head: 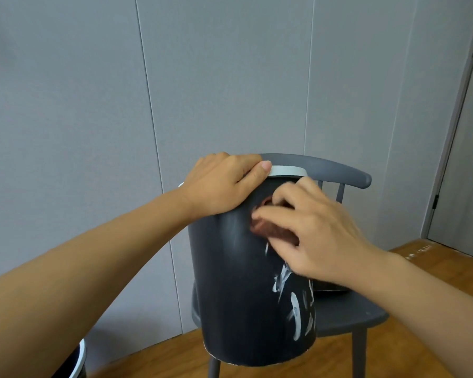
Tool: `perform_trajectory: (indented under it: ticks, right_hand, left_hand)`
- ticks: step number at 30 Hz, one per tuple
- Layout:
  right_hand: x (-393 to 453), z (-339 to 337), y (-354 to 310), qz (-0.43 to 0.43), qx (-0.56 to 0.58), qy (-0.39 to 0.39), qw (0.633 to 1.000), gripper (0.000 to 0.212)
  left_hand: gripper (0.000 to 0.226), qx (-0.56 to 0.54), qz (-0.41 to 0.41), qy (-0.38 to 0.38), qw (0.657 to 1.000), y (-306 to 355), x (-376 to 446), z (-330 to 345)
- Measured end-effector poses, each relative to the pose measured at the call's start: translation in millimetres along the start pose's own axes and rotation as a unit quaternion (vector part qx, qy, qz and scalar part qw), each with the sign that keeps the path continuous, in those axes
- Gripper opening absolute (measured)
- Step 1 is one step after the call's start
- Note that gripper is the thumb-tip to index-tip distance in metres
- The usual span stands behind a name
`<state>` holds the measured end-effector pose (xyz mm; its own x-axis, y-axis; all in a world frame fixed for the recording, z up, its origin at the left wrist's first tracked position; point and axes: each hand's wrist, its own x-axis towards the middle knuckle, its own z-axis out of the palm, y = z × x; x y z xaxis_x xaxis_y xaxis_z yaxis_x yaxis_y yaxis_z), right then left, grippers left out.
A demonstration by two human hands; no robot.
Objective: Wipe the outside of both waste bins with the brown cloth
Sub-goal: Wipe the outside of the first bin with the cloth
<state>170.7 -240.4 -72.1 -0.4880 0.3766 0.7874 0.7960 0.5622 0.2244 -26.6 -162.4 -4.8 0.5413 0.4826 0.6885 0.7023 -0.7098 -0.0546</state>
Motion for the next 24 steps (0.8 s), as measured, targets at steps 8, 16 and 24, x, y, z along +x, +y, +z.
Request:
perform_trajectory:
  ticks: [8, 16, 24]
  right_hand:
    - [-13, 20, -23, 0.167, -0.003, 0.077, 0.983, 0.05]
    - [-47, 16, -20, 0.002, 0.028, -0.025, 0.999, 0.029]
    - [-36, 22, -15, 0.073, 0.034, 0.046, 0.996, 0.035]
  left_hand:
    - [0.045, 0.012, 0.002, 0.013, 1.0, 2, 5, 4]
    - [0.042, 0.025, -0.013, 0.009, 1.0, 1, 7, 5]
    - [0.049, 0.013, -0.028, 0.017, 0.999, -5, 7, 6]
